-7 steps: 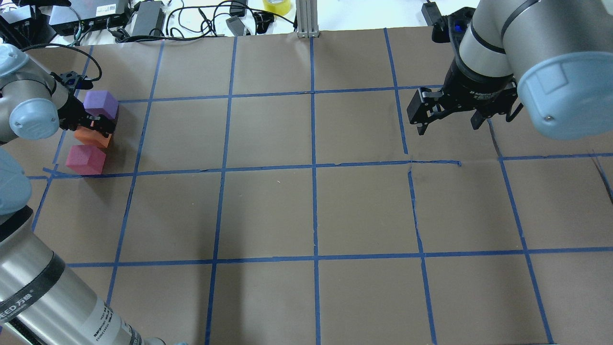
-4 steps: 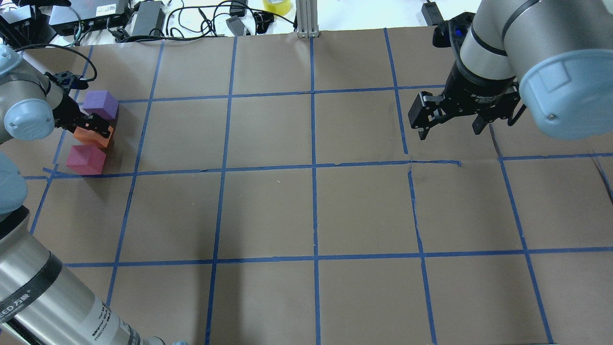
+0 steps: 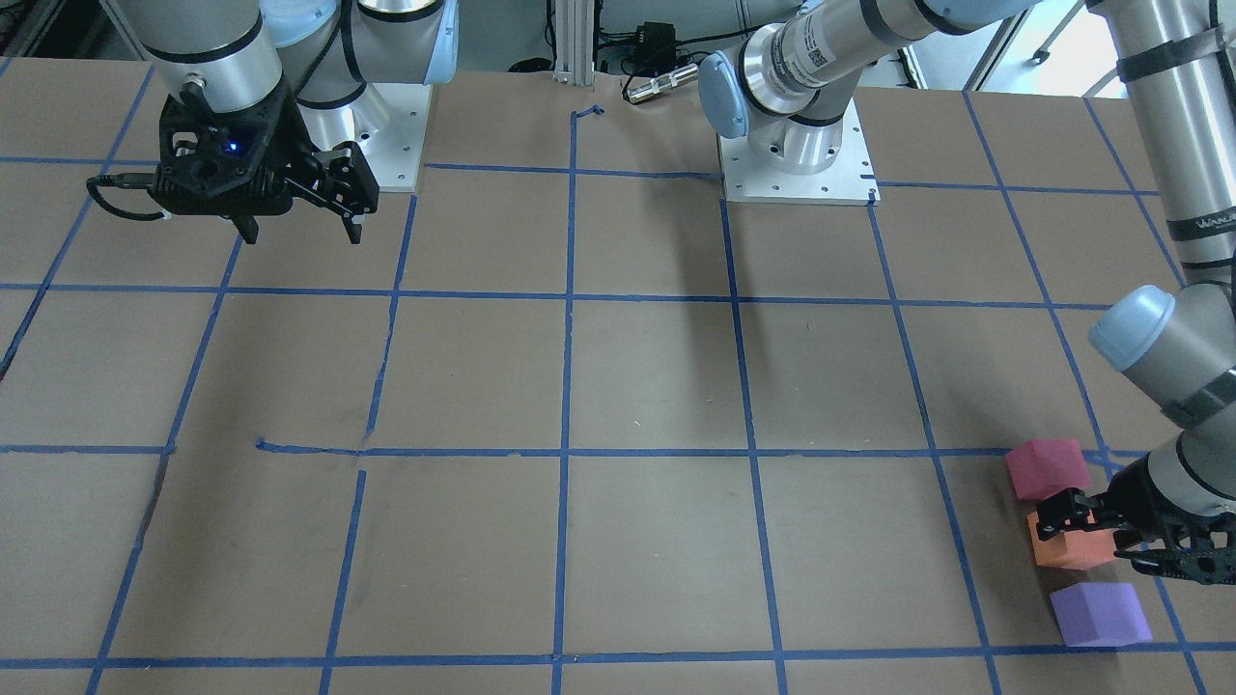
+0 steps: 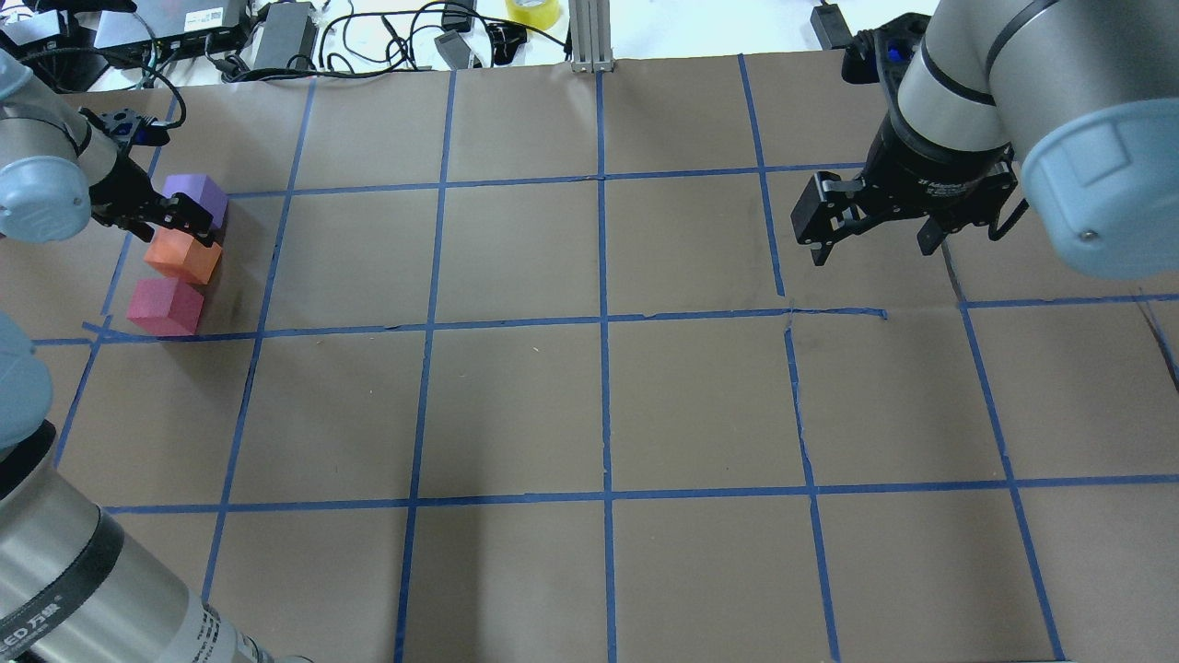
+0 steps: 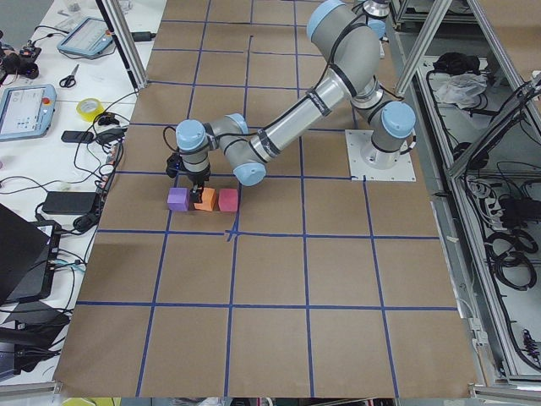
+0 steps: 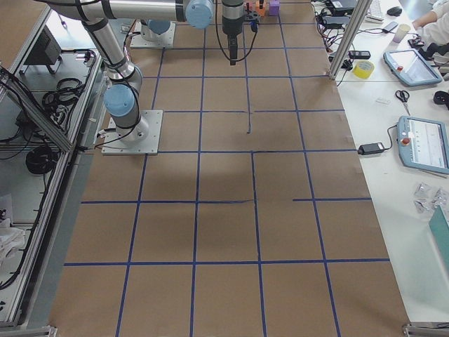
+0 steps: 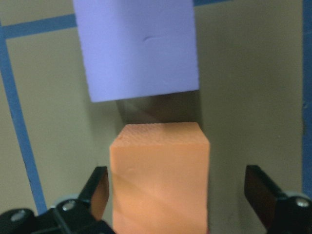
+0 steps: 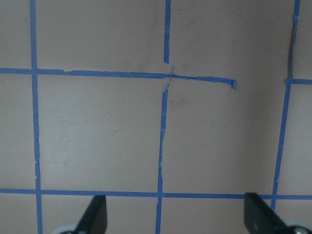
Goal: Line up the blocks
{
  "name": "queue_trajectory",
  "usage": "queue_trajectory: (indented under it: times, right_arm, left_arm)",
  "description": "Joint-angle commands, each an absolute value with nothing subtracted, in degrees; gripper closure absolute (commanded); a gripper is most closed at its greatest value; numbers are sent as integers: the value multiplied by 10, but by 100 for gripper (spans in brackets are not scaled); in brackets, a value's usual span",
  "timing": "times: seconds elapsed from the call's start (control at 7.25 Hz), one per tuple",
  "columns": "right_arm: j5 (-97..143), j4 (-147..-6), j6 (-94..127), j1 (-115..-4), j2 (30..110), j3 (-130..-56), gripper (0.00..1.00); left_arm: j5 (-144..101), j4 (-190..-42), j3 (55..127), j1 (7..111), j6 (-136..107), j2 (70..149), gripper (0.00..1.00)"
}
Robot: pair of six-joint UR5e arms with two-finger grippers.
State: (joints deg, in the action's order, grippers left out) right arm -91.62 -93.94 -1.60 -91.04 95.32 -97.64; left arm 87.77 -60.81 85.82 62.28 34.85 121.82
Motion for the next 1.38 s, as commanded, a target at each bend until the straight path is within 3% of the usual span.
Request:
queue_trajectory:
  times: [0.0, 0.41, 0.69, 1.24]
  right_arm:
    - [-914, -939, -11, -911, 955, -977, 0]
    - [-909, -940, -11, -911, 957, -977, 0]
    - [-909, -940, -11, -911, 957, -976, 0]
    - [-916, -939, -16, -911, 957, -976, 0]
  left_arm:
    - [860, -740, 853, 631, 340, 1126, 0]
    - [862, -979, 801, 636, 305, 973, 0]
    - [861, -1025, 796, 673, 193, 902, 0]
    - [908, -946, 832, 917, -147, 922, 0]
